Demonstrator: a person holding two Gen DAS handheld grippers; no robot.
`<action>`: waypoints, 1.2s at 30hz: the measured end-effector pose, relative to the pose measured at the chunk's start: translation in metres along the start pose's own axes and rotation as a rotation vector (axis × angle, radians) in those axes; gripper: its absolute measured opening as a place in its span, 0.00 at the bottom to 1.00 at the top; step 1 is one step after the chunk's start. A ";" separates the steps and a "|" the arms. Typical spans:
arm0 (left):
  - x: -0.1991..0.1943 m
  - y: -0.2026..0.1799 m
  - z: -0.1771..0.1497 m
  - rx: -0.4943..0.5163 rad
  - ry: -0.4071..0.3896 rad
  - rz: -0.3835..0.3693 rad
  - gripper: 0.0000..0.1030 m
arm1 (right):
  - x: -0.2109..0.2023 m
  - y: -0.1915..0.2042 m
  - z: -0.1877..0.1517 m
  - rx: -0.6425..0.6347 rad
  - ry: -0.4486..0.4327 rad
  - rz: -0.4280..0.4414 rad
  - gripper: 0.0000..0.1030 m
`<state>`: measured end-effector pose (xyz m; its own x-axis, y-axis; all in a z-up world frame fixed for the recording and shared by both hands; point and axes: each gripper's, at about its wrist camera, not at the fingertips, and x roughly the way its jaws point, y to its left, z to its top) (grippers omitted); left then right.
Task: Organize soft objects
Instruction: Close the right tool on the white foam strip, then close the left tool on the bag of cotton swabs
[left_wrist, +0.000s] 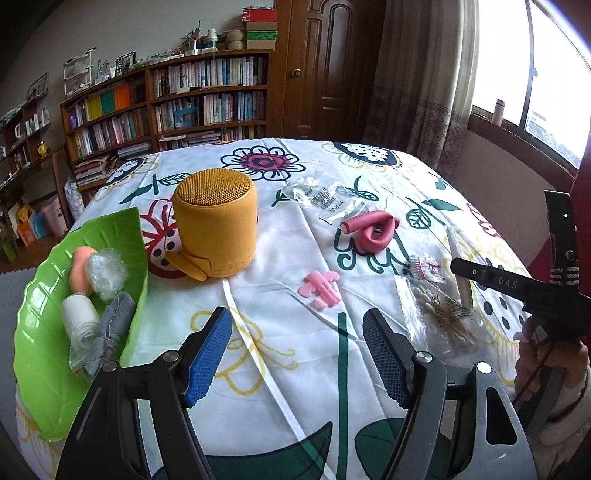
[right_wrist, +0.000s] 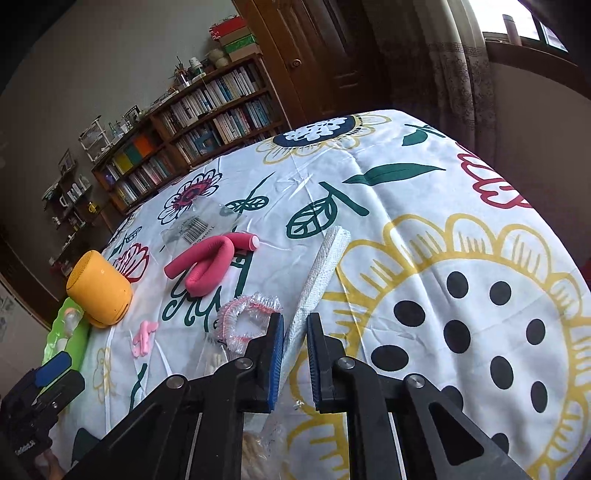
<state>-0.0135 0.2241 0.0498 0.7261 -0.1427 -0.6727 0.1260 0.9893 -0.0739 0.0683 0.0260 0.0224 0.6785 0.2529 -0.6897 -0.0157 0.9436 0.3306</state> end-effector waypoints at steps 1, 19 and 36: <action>0.002 -0.003 0.000 0.006 0.005 -0.007 0.72 | -0.004 -0.002 -0.002 0.003 -0.004 0.007 0.13; 0.037 -0.074 0.001 0.061 0.140 -0.170 0.72 | -0.028 -0.054 -0.013 0.078 -0.045 -0.012 0.13; 0.075 -0.126 -0.001 0.084 0.223 -0.222 0.84 | -0.027 -0.072 -0.016 0.159 -0.064 0.021 0.14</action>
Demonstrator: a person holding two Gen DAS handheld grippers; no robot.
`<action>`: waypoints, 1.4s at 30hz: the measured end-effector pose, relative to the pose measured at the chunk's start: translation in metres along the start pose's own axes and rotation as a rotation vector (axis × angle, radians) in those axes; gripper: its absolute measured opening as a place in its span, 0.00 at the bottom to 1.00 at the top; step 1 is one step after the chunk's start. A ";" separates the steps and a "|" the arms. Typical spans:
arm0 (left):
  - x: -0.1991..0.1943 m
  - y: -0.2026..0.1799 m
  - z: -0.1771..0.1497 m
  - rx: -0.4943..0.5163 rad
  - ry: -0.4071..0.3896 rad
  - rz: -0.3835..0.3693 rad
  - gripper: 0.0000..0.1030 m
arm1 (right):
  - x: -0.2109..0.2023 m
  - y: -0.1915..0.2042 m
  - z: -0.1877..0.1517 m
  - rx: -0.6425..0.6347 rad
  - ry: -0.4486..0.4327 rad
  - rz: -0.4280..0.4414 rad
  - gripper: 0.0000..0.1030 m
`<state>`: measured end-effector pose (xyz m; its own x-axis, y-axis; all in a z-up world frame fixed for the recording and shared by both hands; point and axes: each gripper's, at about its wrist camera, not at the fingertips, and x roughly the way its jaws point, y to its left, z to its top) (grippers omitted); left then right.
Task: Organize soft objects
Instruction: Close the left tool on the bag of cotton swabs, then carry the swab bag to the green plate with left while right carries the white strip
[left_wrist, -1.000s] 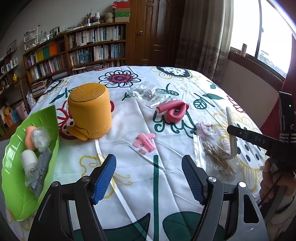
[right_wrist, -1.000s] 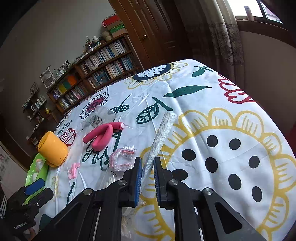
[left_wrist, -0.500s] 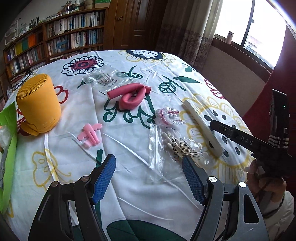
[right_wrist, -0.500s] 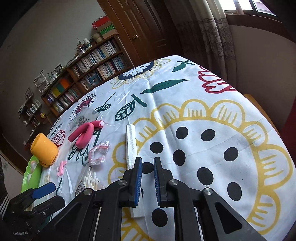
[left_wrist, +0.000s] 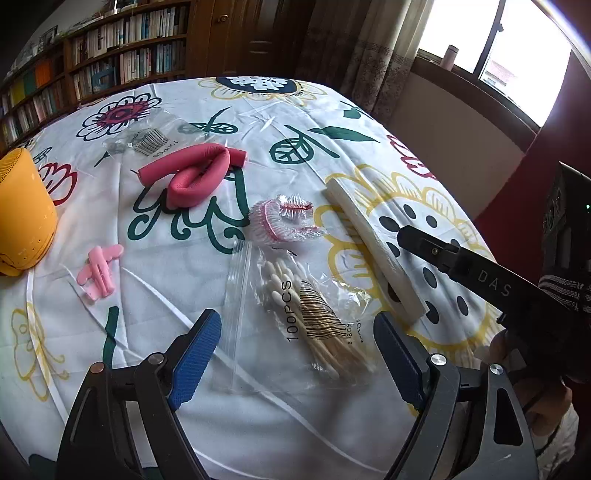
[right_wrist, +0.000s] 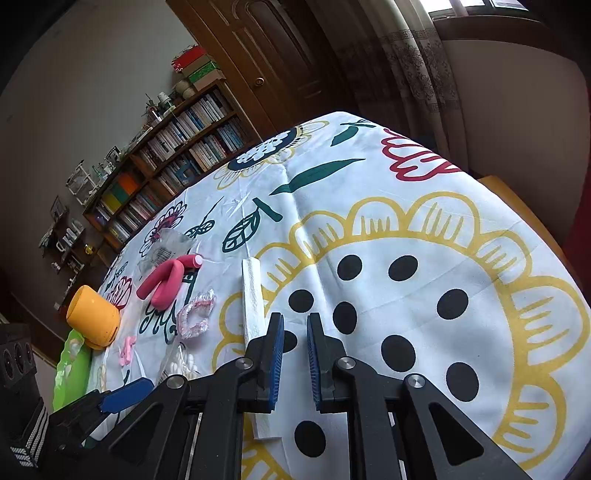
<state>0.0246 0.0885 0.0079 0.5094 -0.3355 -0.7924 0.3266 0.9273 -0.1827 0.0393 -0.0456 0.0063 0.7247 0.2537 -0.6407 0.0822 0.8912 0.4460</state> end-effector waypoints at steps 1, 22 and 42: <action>0.001 -0.002 0.000 0.012 -0.003 0.012 0.84 | 0.000 0.000 0.000 -0.001 0.000 0.001 0.14; -0.009 0.013 -0.010 0.053 -0.087 0.062 0.33 | 0.002 0.019 -0.007 -0.096 0.023 0.008 0.19; -0.031 0.024 -0.021 0.038 -0.120 0.058 0.29 | 0.018 0.059 -0.012 -0.297 0.072 -0.114 0.25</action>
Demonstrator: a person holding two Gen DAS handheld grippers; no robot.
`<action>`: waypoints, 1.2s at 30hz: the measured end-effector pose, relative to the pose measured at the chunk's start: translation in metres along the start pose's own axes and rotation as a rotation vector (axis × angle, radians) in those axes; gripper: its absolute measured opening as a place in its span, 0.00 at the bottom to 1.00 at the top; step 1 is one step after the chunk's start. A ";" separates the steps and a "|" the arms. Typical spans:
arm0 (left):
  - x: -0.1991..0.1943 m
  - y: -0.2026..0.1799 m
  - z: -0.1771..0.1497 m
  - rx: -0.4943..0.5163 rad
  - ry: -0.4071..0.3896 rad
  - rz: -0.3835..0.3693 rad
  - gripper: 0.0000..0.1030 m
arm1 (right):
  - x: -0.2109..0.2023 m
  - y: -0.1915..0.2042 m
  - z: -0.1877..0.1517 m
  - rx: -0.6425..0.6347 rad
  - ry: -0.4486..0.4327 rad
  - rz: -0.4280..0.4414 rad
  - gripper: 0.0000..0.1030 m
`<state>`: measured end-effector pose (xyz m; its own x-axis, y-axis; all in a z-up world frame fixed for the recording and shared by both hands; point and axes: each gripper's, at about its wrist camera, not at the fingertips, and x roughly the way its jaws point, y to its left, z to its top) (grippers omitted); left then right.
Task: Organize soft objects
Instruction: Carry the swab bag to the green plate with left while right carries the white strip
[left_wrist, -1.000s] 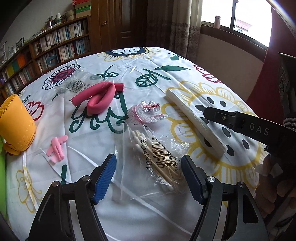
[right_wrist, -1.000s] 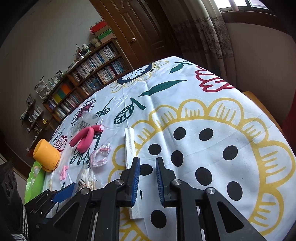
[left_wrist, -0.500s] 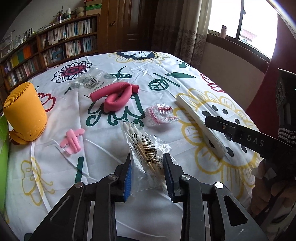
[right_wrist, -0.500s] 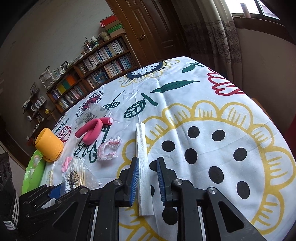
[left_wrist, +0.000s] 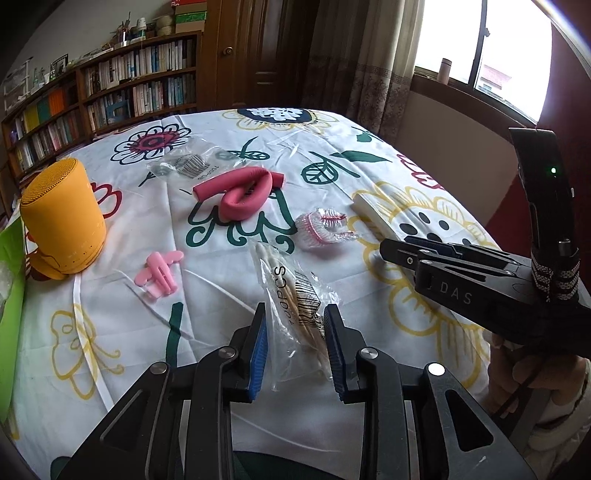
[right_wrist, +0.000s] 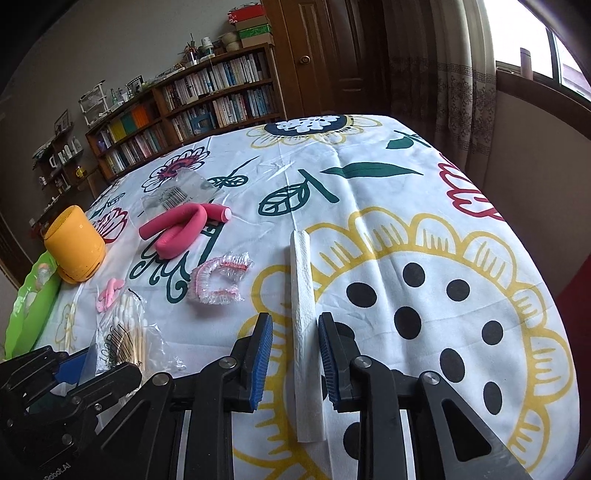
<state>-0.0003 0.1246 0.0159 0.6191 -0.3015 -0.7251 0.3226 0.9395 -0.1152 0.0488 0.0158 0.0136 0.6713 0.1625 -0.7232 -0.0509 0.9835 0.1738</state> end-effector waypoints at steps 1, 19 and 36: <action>0.001 0.002 0.000 -0.008 0.006 -0.001 0.29 | 0.000 0.000 0.000 0.000 0.000 -0.004 0.24; 0.005 0.009 -0.003 -0.024 0.008 -0.011 0.25 | -0.015 -0.009 -0.016 0.114 -0.018 0.073 0.14; -0.035 0.021 -0.002 -0.029 -0.078 0.001 0.19 | -0.006 -0.003 -0.004 0.093 -0.005 0.030 0.16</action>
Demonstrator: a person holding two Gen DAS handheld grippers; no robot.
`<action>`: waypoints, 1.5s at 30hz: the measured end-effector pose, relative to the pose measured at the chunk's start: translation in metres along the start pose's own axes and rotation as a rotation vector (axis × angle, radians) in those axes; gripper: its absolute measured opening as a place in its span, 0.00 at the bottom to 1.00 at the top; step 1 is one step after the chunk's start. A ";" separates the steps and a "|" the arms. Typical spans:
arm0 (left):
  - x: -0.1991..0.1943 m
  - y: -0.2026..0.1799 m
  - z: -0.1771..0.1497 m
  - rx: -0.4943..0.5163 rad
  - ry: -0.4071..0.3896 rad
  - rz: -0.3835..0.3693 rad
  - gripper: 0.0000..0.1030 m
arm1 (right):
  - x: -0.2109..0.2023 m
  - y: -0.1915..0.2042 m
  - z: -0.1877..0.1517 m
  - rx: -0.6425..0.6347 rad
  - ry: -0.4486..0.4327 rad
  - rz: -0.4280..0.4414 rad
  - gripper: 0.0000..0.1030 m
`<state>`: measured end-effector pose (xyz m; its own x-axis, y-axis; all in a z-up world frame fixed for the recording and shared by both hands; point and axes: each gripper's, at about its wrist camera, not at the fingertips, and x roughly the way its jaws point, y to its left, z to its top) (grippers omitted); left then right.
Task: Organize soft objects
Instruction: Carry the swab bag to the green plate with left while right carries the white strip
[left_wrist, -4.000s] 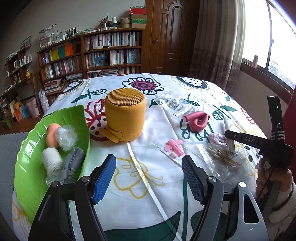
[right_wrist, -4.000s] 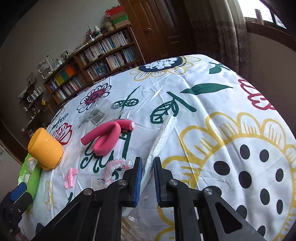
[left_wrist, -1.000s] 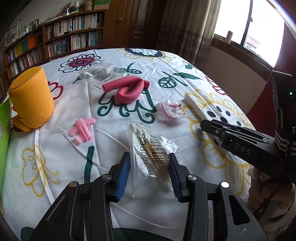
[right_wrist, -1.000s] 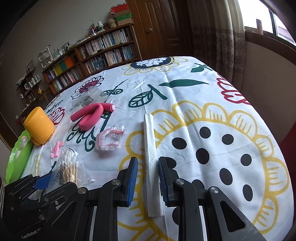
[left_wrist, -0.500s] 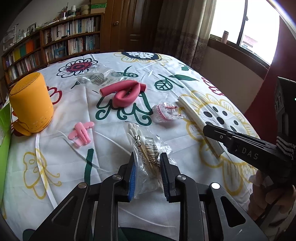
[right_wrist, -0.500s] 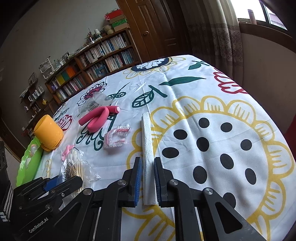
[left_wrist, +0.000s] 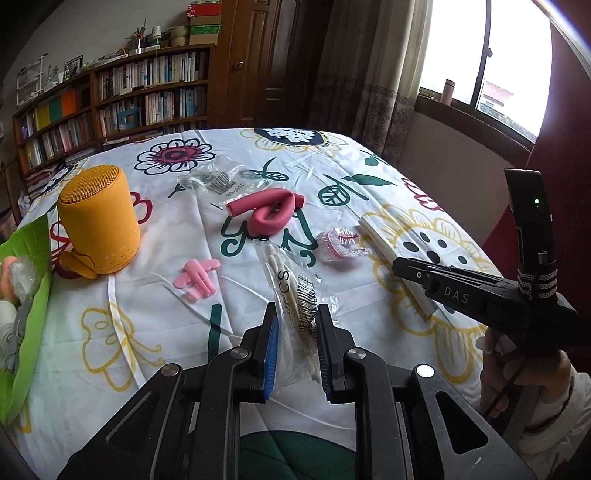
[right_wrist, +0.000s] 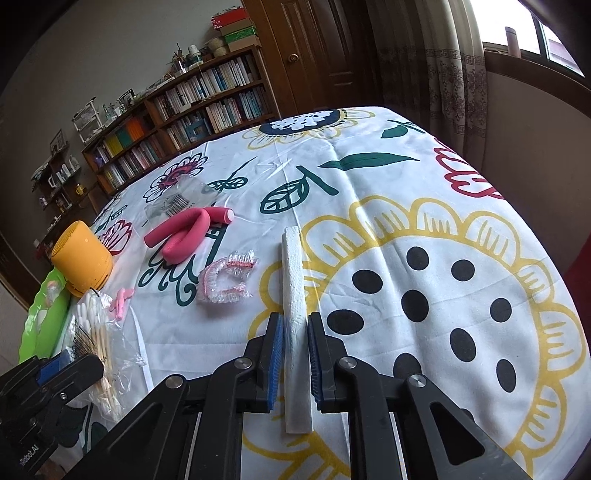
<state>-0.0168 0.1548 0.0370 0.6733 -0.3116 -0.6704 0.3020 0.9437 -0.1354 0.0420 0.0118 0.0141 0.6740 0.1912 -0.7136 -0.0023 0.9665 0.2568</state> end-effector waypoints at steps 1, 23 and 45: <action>-0.001 0.001 0.000 0.000 -0.003 0.001 0.19 | 0.003 0.002 0.001 -0.010 0.010 -0.002 0.16; -0.037 0.040 -0.004 -0.078 -0.065 0.043 0.19 | -0.023 0.018 -0.010 0.072 -0.018 0.192 0.09; -0.085 0.118 -0.017 -0.204 -0.133 0.175 0.19 | -0.004 0.069 0.007 -0.033 0.003 0.190 0.09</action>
<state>-0.0502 0.2948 0.0658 0.7899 -0.1411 -0.5968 0.0406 0.9831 -0.1786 0.0449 0.0769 0.0392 0.6567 0.3717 -0.6562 -0.1539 0.9178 0.3659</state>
